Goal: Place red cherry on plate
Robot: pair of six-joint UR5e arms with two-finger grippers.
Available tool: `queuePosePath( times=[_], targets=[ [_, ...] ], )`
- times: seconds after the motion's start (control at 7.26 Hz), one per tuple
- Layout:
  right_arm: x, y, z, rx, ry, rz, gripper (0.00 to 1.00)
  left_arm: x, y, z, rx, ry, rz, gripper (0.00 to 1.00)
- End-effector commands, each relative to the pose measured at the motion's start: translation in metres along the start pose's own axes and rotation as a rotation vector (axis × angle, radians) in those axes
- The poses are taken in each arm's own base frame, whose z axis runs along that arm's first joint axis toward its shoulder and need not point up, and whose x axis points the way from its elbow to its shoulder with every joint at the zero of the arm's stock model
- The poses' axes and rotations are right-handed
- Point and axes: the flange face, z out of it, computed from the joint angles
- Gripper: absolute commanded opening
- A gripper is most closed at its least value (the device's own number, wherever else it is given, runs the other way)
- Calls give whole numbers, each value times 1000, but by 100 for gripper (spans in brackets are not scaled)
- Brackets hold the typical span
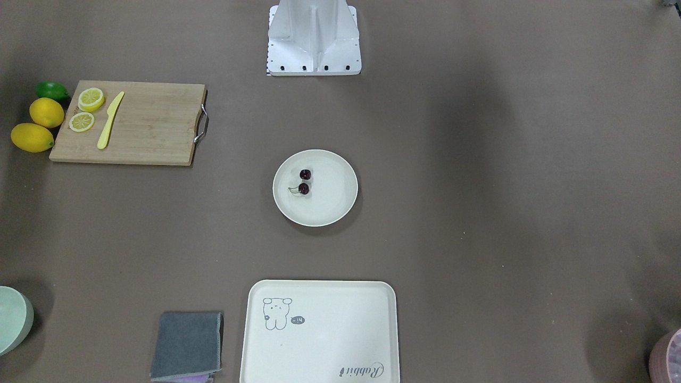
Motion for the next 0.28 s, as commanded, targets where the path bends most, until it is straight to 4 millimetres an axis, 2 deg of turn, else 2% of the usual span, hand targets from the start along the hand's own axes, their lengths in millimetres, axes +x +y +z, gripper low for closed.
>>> queuePosePath(
  times=[0.0,0.14],
  targets=[
    [15,0,6,-9,30,26,100,0,6,0,-4,-4,-3,99],
    [14,0,6,-8,23,69,100,0,6,0,-4,-4,-3,99]
  ],
)
